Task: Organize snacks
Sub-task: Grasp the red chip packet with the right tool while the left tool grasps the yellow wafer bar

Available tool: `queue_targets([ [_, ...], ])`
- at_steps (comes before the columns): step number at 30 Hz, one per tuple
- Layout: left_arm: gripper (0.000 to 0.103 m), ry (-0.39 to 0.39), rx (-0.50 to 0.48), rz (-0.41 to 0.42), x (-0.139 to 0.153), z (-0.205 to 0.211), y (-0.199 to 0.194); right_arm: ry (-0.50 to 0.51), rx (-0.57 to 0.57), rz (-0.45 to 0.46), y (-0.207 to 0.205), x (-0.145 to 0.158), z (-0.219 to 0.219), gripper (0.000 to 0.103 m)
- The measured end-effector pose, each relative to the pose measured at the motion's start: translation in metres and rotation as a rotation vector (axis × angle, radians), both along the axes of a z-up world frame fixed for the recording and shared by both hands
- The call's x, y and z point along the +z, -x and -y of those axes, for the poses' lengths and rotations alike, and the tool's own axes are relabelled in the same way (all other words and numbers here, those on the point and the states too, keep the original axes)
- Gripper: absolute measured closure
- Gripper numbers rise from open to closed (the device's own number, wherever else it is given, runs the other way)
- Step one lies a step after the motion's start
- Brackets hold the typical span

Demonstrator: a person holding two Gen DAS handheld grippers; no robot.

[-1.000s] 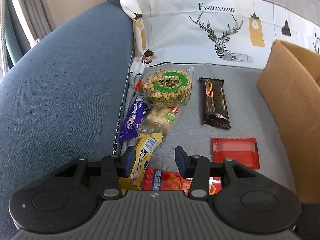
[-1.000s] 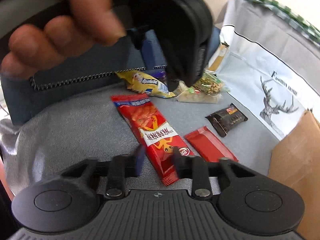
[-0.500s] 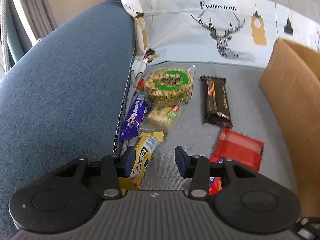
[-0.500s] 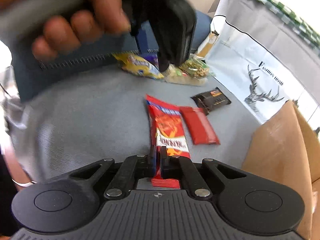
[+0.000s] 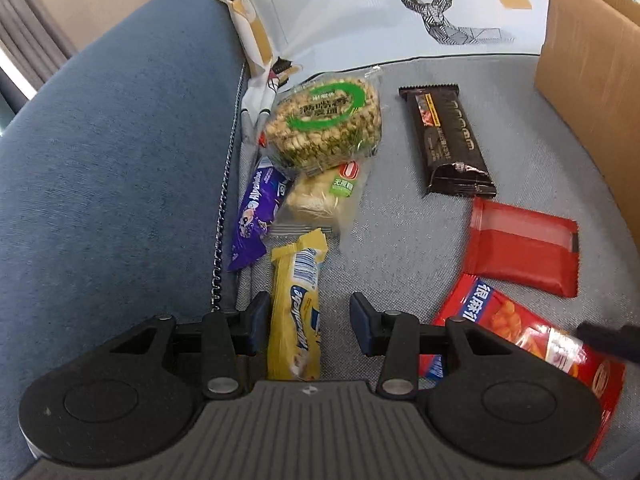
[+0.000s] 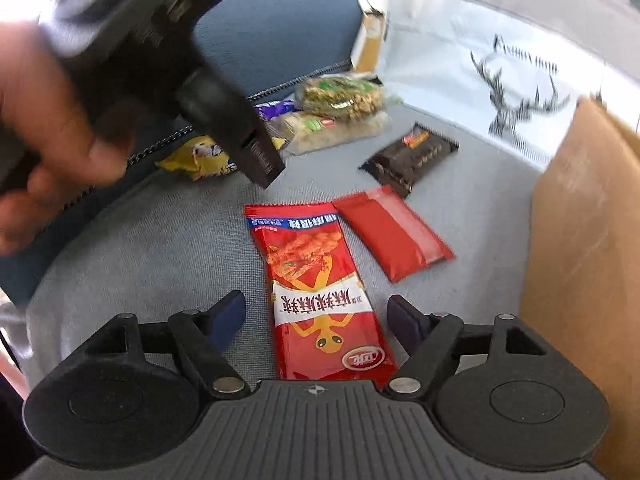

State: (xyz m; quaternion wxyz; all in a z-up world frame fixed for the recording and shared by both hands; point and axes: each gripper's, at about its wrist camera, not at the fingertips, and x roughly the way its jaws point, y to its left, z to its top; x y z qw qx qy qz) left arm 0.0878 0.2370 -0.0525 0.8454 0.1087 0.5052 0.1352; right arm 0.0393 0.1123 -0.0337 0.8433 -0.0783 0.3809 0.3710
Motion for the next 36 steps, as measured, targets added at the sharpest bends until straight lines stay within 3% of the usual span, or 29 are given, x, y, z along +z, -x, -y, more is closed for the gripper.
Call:
queue_targets([
  [2,0.081,0.027,0.028,0.003,0.001,-0.005,-0.001,-0.031,0.007,-0.031,-0.003,-0.001,0.003,0.050],
  [3,0.091,0.043,0.045,-0.003,0.001,-0.007,-0.002,-0.039,0.015,-0.028,-0.003,0.000,0.004,0.051],
  [8,0.092,0.181,0.112,0.052,0.016,-0.020,0.007,-0.059,0.026,-0.024,-0.001,0.003,0.006,0.055],
  [12,0.092,0.469,0.180,0.103,0.029,-0.037,0.018,-0.045,-0.027,0.039,0.005,0.012,0.011,0.055],
  [16,0.091,0.649,0.222,0.006,0.011,-0.044,0.016,0.059,-0.038,0.051,0.008,0.005,0.008,0.054],
  [18,0.089,0.648,0.240,-0.052,0.004,-0.041,0.016,0.058,-0.043,0.043,0.007,0.003,0.009,0.051],
  [20,0.083,0.623,0.249,-0.032,0.007,-0.042,0.015,0.051,-0.039,0.046,0.007,0.003,0.008,0.051],
  [22,0.069,0.620,0.264,-0.015,0.009,-0.044,0.015,0.043,-0.046,0.031,0.004,0.001,0.009,0.049],
  [36,0.068,0.551,0.213,-0.044,0.004,-0.035,0.010,0.004,-0.058,-0.021,-0.007,-0.005,0.008,0.041],
])
